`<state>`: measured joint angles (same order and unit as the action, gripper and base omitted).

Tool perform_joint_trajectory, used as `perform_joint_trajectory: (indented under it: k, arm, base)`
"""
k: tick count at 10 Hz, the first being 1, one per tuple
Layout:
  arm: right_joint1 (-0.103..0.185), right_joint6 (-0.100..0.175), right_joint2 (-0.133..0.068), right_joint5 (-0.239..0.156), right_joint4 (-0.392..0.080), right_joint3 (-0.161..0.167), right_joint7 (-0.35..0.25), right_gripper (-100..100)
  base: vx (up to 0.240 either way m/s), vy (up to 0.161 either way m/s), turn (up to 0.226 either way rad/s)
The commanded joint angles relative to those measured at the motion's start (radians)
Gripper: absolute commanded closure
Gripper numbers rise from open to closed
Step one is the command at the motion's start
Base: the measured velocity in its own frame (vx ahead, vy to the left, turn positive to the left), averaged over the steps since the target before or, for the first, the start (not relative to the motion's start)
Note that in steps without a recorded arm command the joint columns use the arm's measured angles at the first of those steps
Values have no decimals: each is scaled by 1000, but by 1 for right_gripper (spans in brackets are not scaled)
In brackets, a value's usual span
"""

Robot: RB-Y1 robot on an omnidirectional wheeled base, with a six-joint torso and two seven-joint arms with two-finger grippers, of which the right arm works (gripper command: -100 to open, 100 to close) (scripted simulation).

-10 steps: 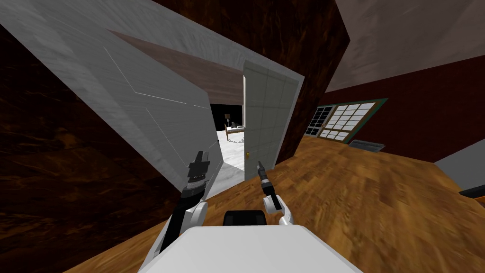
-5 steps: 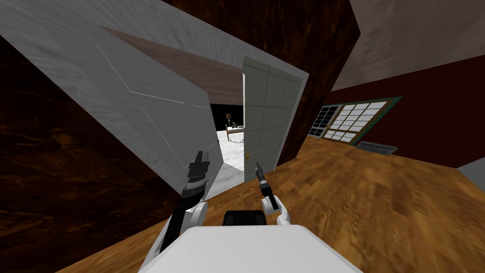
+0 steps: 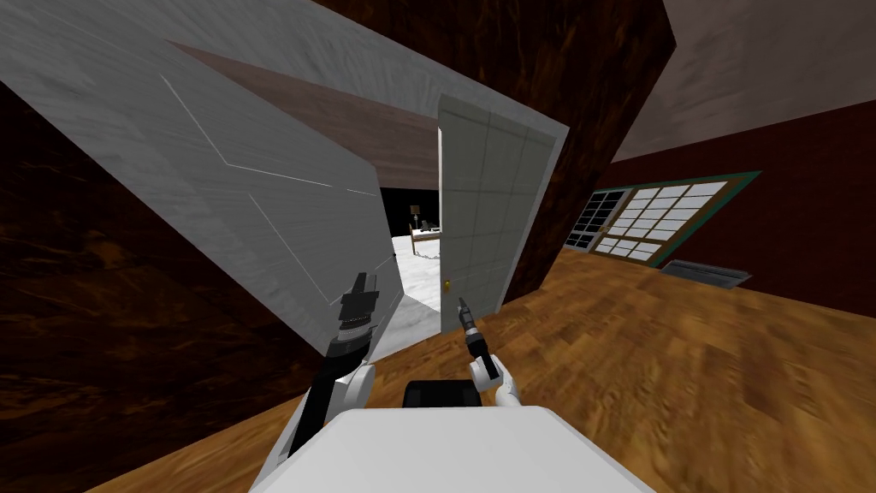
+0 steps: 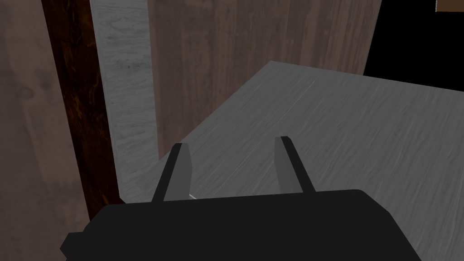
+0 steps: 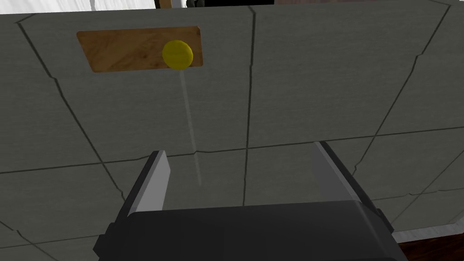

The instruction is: Push the door open

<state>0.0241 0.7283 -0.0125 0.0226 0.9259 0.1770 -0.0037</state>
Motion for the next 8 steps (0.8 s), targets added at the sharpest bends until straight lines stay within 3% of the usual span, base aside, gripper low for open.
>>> perform_joint_trajectory:
  k: [1,8]
  arm:
    - [17,9,10,2,-50,7,1,-100]
    - [69,33,34,4,-184,25,-5,-100]
  base:
    - [88,-60,57]
    - [59,-49,37]
